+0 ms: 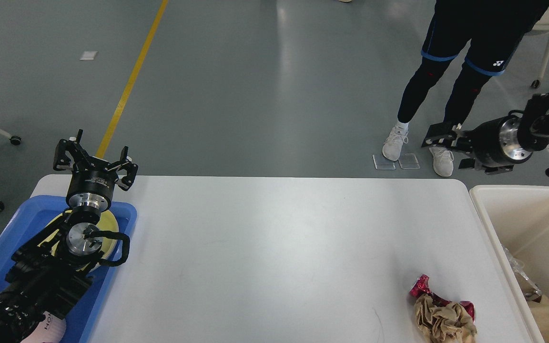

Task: Tidy desktop
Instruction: 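Raise the right gripper from the bin and move it toward the beige wad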

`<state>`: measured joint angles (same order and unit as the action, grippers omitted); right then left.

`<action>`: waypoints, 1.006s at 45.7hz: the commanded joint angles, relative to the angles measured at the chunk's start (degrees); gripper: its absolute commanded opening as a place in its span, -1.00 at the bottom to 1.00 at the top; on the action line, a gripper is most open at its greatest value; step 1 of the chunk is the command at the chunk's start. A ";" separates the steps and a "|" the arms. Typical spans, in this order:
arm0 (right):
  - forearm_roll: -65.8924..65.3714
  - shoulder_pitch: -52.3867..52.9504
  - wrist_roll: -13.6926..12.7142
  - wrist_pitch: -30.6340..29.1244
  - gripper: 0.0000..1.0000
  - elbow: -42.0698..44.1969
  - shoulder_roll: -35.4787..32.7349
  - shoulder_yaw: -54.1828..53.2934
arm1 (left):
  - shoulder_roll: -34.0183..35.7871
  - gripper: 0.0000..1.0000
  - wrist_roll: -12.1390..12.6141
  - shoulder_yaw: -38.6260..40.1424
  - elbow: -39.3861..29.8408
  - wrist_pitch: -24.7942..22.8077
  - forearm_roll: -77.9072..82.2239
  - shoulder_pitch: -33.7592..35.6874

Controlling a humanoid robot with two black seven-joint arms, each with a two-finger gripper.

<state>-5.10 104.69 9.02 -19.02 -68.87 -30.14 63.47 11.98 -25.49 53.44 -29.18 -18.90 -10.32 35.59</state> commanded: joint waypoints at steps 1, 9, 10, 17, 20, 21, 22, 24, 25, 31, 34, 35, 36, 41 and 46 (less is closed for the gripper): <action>-2.28 9.56 -0.05 0.04 1.00 -16.89 -0.10 0.95 | 0.06 0.99 0.00 0.09 0.00 -0.09 -0.05 0.00; -2.28 19.58 0.04 -0.57 1.00 -31.13 0.08 5.35 | 0.06 0.99 0.00 0.09 0.00 0.00 -0.05 0.00; -2.19 20.03 0.12 -0.84 1.00 -31.13 0.08 5.53 | 0.06 0.99 0.00 0.09 0.00 -0.09 -0.05 0.00; -2.54 17.58 0.04 -0.05 1.00 -29.84 -0.01 6.75 | 0.06 0.99 0.00 0.09 0.00 -0.09 -0.05 0.00; -2.81 14.94 0.04 0.65 1.00 -28.52 -0.62 8.51 | 0.06 0.99 0.00 0.09 0.00 -0.09 0.04 0.00; -2.98 13.89 0.12 1.00 1.00 -27.99 -1.15 9.21 | 0.06 0.99 0.00 0.09 0.00 0.00 -0.05 0.00; -3.33 12.75 0.13 1.52 1.00 -27.20 -1.67 10.00 | 0.06 0.99 0.00 0.09 0.00 0.00 -0.05 0.00; -4.03 10.20 0.13 2.84 1.00 -25.10 -2.99 11.24 | 0.06 0.99 0.00 0.09 0.00 -0.09 0.04 0.00; -4.47 8.79 0.13 3.46 1.00 -24.04 -3.61 11.33 | 0.06 0.99 0.00 0.09 0.00 0.00 0.04 0.00; -7.20 -0.69 0.13 6.97 1.00 -18.68 -8.61 10.98 | 0.06 0.99 0.00 0.09 0.00 0.00 -0.05 0.00; -7.82 -6.14 0.13 9.08 1.00 -16.22 -10.28 10.63 | 0.06 0.99 0.00 0.09 0.00 0.00 0.04 0.00; -7.82 -7.55 0.13 9.78 1.00 -15.51 -10.46 10.28 | 0.06 0.99 0.00 0.09 0.00 -0.09 -0.05 0.00; -7.82 -8.96 0.13 10.57 1.00 -14.98 -10.64 9.93 | 0.06 0.99 0.00 0.09 0.00 0.00 0.04 0.00; -7.64 -15.03 1.17 13.74 1.00 -13.84 -11.08 6.50 | 0.06 0.99 0.00 0.09 0.00 -0.09 0.04 0.00; -6.76 -18.72 2.94 14.80 1.00 -13.75 -11.35 3.07 | 0.06 0.99 0.00 0.09 0.00 0.00 0.04 0.00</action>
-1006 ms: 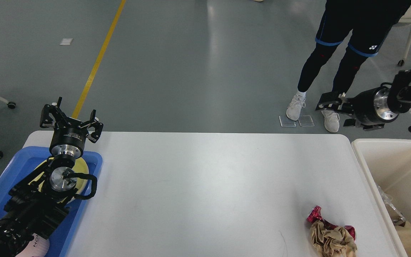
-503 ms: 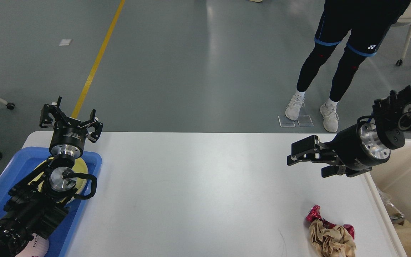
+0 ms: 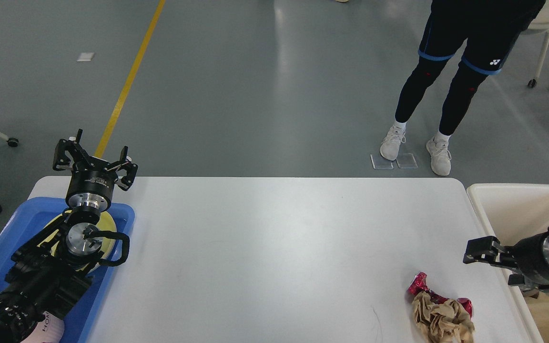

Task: Tidy desktop
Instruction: 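Raise the right gripper from the bin and move it toward the beige wad, then lower the right gripper onto the beige wad and close on it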

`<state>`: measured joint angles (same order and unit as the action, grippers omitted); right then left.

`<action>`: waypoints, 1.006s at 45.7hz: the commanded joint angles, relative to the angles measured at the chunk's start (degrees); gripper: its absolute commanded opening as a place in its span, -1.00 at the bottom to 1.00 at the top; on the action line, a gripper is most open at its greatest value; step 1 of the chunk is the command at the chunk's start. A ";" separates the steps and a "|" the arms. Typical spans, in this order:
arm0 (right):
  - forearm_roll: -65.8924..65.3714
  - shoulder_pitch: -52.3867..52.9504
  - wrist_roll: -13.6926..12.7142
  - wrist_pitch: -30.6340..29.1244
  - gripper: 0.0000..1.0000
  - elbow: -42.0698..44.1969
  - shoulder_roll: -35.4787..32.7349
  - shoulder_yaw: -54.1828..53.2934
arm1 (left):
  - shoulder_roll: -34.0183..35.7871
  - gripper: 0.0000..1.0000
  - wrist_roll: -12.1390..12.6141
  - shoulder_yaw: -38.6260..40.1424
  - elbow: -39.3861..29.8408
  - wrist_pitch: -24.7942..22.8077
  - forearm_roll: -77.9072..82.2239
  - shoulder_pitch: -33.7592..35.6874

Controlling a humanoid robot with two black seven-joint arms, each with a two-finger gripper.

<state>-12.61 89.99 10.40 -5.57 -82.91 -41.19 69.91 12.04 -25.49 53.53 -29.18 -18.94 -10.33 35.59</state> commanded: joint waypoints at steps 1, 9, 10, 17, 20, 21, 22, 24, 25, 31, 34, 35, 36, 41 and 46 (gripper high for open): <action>0.92 -4.64 1.64 1.43 1.00 0.30 -0.30 -3.98 | 0.00 0.99 0.00 -0.01 0.00 0.04 0.05 0.00; 3.90 -9.04 1.21 1.00 1.00 0.47 0.14 -6.98 | 0.00 0.99 0.00 -0.01 0.00 0.04 0.05 0.00; 4.34 -9.13 1.03 0.73 1.00 0.47 0.14 -6.98 | 0.00 0.99 0.00 -0.01 0.00 0.04 0.05 0.00; 6.98 -9.39 0.94 0.12 1.00 0.12 0.40 -6.63 | 0.00 0.99 0.00 -0.01 0.00 0.04 -0.04 0.00; 7.07 -9.83 0.94 0.12 1.00 0.21 0.67 -6.54 | 0.00 0.99 0.00 -0.01 0.00 -0.05 0.05 0.00; 7.16 -10.61 0.94 0.38 1.00 0.21 0.84 -6.71 | 0.00 0.99 0.00 -0.01 0.00 -0.05 0.05 0.00; 7.25 -11.06 0.94 0.55 1.00 0.21 1.10 -6.80 | 0.00 0.99 0.00 -0.01 0.00 0.04 -0.04 0.00; 7.42 -11.85 0.94 0.82 1.00 0.21 1.89 -6.80 | 0.00 0.99 0.00 -0.01 0.00 0.04 0.05 0.00; 7.60 -12.11 0.94 0.91 1.00 0.21 2.33 -6.80 | 0.00 0.99 0.00 -0.01 0.00 0.04 0.05 0.00; 9.00 -14.05 0.94 1.26 1.00 0.03 3.48 -6.80 | 0.00 0.99 0.00 -0.01 0.00 0.04 0.05 0.00; 9.88 -14.93 1.03 1.43 1.00 0.03 4.44 -6.89 | 0.00 0.99 0.00 -0.01 0.00 0.04 0.05 0.00; 10.15 -15.19 1.03 1.78 1.00 0.03 4.62 -6.89 | 0.00 0.99 0.00 -0.01 0.00 0.04 0.05 0.00; 10.50 -15.37 1.20 2.22 1.00 0.03 4.71 -6.98 | 0.00 0.99 0.00 -0.01 0.00 -0.05 0.05 0.00; 11.55 -16.95 1.91 5.74 1.00 -0.41 5.59 -7.94 | 0.00 0.99 0.00 -0.01 0.00 -0.05 0.05 0.00; 13.40 -17.57 4.80 6.88 0.66 -0.67 5.94 -9.09 | 0.00 0.99 0.00 -0.01 0.00 0.04 0.05 0.00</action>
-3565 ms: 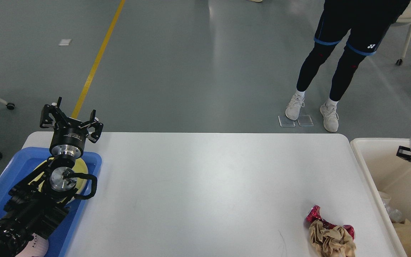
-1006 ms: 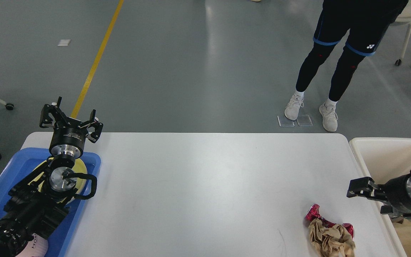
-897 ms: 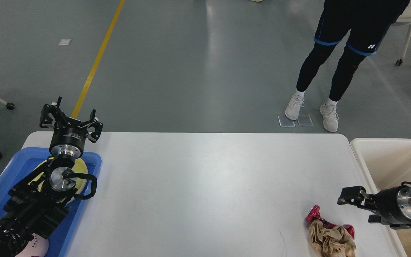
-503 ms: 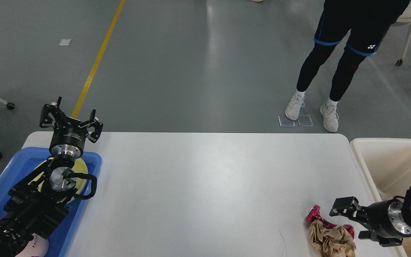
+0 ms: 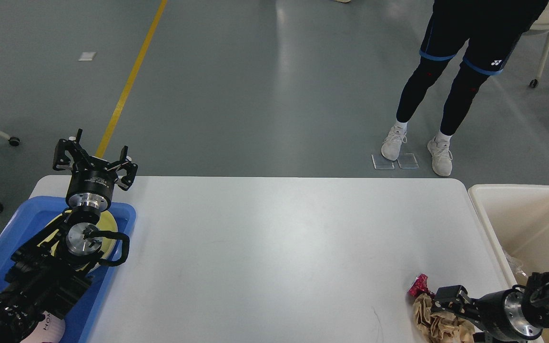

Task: Tidy desktop
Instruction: 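Lower the right gripper onto the beige wad and close on it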

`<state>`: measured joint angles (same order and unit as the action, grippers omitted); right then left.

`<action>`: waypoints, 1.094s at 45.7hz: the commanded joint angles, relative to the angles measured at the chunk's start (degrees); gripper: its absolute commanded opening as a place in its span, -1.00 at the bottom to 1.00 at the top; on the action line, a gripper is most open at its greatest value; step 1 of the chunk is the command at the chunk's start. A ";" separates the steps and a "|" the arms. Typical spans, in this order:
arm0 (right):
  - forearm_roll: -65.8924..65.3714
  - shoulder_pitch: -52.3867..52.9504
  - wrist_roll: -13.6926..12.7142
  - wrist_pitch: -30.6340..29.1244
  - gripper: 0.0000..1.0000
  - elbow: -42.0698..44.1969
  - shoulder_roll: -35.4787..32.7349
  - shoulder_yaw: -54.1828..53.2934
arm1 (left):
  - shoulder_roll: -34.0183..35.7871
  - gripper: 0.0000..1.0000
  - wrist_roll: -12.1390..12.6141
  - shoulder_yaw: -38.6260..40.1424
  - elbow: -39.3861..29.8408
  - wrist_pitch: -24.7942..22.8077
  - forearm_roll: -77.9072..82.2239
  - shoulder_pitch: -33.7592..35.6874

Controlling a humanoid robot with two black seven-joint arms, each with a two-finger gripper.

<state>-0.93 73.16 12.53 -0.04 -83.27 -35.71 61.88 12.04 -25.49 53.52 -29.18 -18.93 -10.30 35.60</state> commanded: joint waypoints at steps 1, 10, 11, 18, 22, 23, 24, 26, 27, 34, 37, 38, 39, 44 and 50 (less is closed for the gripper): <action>2.06 -0.74 3.28 1.36 0.37 -0.58 0.47 -1.06 | 0.00 0.99 0.00 0.00 0.00 0.04 0.01 0.00; 2.16 -0.74 4.34 1.36 -1.00 -4.18 0.64 -0.97 | 0.00 0.99 0.00 0.00 0.00 -0.05 0.01 0.00; 2.16 -0.74 4.34 1.53 -1.00 -4.44 0.73 -0.97 | 0.00 0.99 0.00 0.00 0.00 -0.05 0.01 0.00; 2.16 -0.39 4.34 2.32 -1.00 -6.03 0.12 -0.71 | 0.00 0.99 0.00 0.00 0.00 0.04 0.01 0.00; 2.16 -0.21 4.34 2.32 -1.00 -6.12 -0.15 -0.27 | 0.00 0.99 0.00 0.00 0.00 0.04 0.01 0.00; 2.16 0.05 4.34 2.32 -1.00 -6.12 -0.32 -0.18 | 0.00 0.99 0.00 0.00 0.00 0.04 0.01 0.00; 2.16 0.05 4.34 2.32 -1.00 -6.12 -0.50 -0.18 | 0.00 0.99 0.00 0.00 0.00 0.04 0.01 0.00; 2.16 0.23 4.34 2.32 -1.00 -6.20 -0.85 -0.27 | 0.00 0.99 0.00 0.00 0.00 -0.05 0.01 0.00; 2.16 0.31 4.34 2.32 -1.00 -6.20 -0.94 -0.18 | 0.00 0.99 0.00 0.00 0.00 0.04 0.01 0.00; 2.07 1.28 4.34 2.24 -1.00 -6.99 -1.38 -0.01 | 0.00 0.99 0.00 0.00 0.00 0.04 0.01 0.00; 1.54 2.59 4.34 2.15 -1.00 -8.22 -1.99 0.52 | 0.00 0.99 0.00 0.00 0.00 0.04 0.01 0.00; 1.37 3.47 4.34 2.06 -1.00 -8.75 -2.34 1.13 | 0.00 0.99 0.00 0.00 0.00 -0.05 0.01 0.00; 1.19 4.52 4.34 1.97 -1.00 -9.28 -2.61 1.83 | 0.00 0.99 0.00 0.00 0.00 0.04 0.01 0.00; -1.17 13.39 4.34 1.53 -1.00 -12.00 -2.87 8.77 | 0.00 0.99 0.00 0.00 0.00 -0.05 0.01 0.00; -9.26 30.43 4.43 -0.13 -1.00 -15.25 -1.21 19.84 | 0.00 0.99 0.00 0.00 0.00 -0.05 -0.07 0.00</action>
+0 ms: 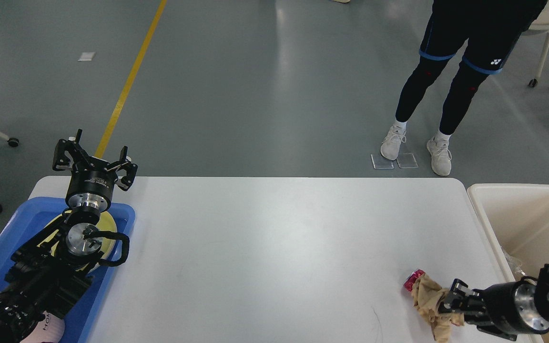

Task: Tidy desktop
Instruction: 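Lower the right gripper onto the beige wad and close on it, then lift the beige wad and drop it into the white bin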

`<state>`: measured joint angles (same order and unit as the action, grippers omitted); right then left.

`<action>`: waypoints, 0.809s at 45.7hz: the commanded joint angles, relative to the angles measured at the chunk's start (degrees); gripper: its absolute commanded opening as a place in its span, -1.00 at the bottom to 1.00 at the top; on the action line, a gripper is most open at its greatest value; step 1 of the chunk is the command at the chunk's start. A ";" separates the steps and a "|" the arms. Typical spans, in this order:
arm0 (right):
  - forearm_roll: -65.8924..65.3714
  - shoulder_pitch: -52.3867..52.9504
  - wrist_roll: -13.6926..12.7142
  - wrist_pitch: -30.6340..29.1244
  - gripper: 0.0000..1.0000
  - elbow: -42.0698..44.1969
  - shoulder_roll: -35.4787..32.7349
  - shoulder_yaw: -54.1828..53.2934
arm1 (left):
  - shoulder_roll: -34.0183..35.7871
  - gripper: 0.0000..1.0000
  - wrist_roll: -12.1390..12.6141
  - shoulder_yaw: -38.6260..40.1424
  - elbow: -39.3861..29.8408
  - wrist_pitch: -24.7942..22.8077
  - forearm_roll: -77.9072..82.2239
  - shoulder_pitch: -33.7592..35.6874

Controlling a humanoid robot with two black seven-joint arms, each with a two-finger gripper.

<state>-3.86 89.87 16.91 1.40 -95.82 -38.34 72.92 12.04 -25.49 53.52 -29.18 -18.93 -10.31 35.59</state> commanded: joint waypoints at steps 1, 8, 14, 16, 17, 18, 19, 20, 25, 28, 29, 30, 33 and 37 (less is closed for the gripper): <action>-7.64 17.23 0.05 -2.62 -1.00 -3.31 2.03 10.55 | 0.00 0.99 0.00 0.00 0.00 0.03 0.02 0.00; -11.78 39.30 0.32 -20.61 -1.00 -4.18 5.38 15.14 | 0.00 0.99 0.00 0.00 0.09 0.03 0.03 0.00; -11.70 52.58 0.49 -36.27 -1.00 -4.18 7.66 10.41 | 0.00 0.99 0.00 0.00 0.00 -0.05 0.03 0.00; -11.70 55.23 0.49 -39.96 -1.00 -4.18 7.84 7.42 | 0.09 0.99 0.00 0.00 0.00 0.03 -0.06 0.00; -11.70 56.20 0.41 -41.37 -1.00 -4.18 7.84 5.93 | 0.00 0.99 0.00 0.00 0.00 0.03 -0.06 0.00; -11.70 56.90 0.40 -42.43 -1.00 -4.18 7.93 4.52 | 0.00 0.99 0.00 0.00 0.00 -0.05 0.02 0.00; -11.61 57.43 0.40 -43.22 -1.00 -4.18 8.02 3.03 | 0.09 0.99 0.00 0.00 0.00 -0.05 0.03 0.00; -11.52 57.70 0.40 -43.49 -1.00 -4.18 8.10 2.06 | 0.09 0.99 0.00 0.00 0.00 0.03 0.03 0.00; -11.43 56.39 -0.21 -41.92 -1.00 -3.50 10.04 1.52 | 0.00 0.99 0.00 0.00 0.00 0.03 0.03 0.00; -11.43 51.92 -0.47 -39.55 -1.00 -1.39 9.77 2.74 | 0.00 0.99 0.00 0.00 0.00 0.03 -0.06 0.00; -11.52 50.07 -0.47 -38.41 -1.00 -0.34 9.51 3.71 | 0.00 0.99 0.00 0.00 0.00 0.03 0.02 0.00; -11.52 48.31 -0.47 -37.09 -1.00 1.06 9.34 5.02 | 0.00 0.99 0.00 0.00 0.00 0.03 -0.06 0.00; -11.52 42.43 -0.47 -32.79 -1.00 7.64 8.55 8.72 | 0.00 0.99 0.00 0.00 0.00 0.03 0.02 0.00; -11.61 30.92 -0.47 -28.12 -1.00 18.89 6.62 11.71 | 0.00 0.99 0.00 0.00 0.00 0.03 0.03 0.00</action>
<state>-15.38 132.66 16.44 -32.09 -88.67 -29.76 80.97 12.05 -25.49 53.52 -29.18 -18.94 -10.31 35.60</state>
